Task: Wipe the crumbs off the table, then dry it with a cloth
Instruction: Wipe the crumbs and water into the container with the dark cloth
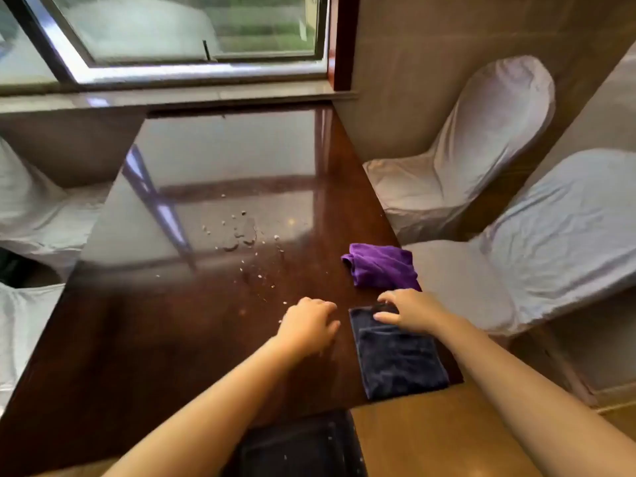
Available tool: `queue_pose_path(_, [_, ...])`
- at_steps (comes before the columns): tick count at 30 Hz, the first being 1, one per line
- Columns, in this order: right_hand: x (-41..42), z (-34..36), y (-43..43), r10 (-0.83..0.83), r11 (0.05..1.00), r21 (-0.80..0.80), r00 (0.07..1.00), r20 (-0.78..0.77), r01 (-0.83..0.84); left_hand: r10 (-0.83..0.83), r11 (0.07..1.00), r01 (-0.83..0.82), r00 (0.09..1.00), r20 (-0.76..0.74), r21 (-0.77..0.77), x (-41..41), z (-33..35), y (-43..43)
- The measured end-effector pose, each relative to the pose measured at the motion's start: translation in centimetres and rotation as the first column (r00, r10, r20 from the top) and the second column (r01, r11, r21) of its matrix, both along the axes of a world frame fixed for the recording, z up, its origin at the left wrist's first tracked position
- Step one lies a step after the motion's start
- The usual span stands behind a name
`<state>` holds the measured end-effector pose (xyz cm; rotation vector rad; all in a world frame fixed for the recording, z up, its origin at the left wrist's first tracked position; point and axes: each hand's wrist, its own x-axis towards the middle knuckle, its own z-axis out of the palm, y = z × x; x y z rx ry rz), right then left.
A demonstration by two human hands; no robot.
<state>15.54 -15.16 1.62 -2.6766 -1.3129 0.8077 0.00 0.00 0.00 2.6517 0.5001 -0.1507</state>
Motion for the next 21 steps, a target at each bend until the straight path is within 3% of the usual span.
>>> queue_pose_path(4, [-0.6, -2.9, -3.5, 0.006, 0.999, -0.05, 1.0, 0.023, -0.004, -0.105, 0.994, 0.104, 0.994, 0.017, 0.02, 0.7, -3.4, -5.3])
queue_pose_path(9, [-1.3, -7.1, -5.9, 0.103, 0.991, -0.091, 0.992, 0.069, -0.096, -0.088, 0.996, 0.089, 0.995, -0.04, 0.022, 1.5, -7.4, -8.4])
queue_pose_path(14, [-1.4, -9.5, -6.9, 0.053, 0.997, 0.045, 0.995, 0.08, -0.057, -0.058, 0.996, 0.062, 0.996, -0.063, 0.064, 1.6, -9.1, -9.3])
queue_pose_path(21, [-0.5, -10.3, -7.1, 0.038, 0.982, 0.179, 0.992, 0.12, -0.059, 0.04, 0.993, -0.045, 0.998, 0.047, 0.106, 2.5, -9.7, -9.4])
